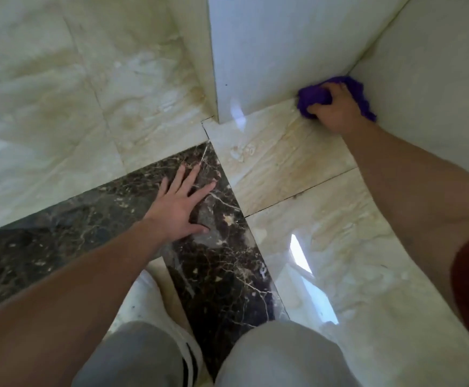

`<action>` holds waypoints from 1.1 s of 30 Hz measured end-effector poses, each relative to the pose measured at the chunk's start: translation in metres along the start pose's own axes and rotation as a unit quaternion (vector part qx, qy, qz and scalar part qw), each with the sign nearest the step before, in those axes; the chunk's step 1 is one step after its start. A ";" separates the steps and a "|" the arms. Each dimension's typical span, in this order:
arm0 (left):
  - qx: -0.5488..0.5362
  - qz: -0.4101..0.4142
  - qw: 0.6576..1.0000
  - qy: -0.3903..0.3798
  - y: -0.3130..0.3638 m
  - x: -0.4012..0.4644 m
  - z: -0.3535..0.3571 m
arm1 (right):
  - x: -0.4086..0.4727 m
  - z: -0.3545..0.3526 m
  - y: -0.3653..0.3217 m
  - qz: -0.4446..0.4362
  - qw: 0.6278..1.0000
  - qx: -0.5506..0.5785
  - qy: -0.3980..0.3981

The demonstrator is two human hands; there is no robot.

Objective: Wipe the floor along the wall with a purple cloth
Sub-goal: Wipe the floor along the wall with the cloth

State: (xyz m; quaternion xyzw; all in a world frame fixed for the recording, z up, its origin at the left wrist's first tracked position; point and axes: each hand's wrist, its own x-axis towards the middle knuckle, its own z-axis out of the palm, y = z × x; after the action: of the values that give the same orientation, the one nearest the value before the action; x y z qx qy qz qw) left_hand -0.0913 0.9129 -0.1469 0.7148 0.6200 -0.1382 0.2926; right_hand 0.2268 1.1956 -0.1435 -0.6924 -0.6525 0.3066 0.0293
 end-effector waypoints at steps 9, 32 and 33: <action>-0.067 0.024 0.997 -0.019 -0.013 0.002 -0.011 | -0.114 0.124 -0.134 -0.045 0.996 -0.052 -0.064; -0.037 -0.136 0.985 0.100 -0.112 -0.051 -0.024 | -0.171 0.144 -0.191 -0.305 0.924 -0.229 -0.042; -0.050 -0.142 0.984 0.096 -0.116 -0.044 -0.025 | -0.162 0.147 -0.184 -0.319 0.910 -0.253 -0.085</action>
State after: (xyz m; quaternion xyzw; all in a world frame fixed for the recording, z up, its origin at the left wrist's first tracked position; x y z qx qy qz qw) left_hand -0.2162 0.8988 -0.1311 0.6141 0.7464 -0.0776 0.2446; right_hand 0.0020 1.0199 -0.1190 -0.4032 -0.8942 0.1633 -0.1058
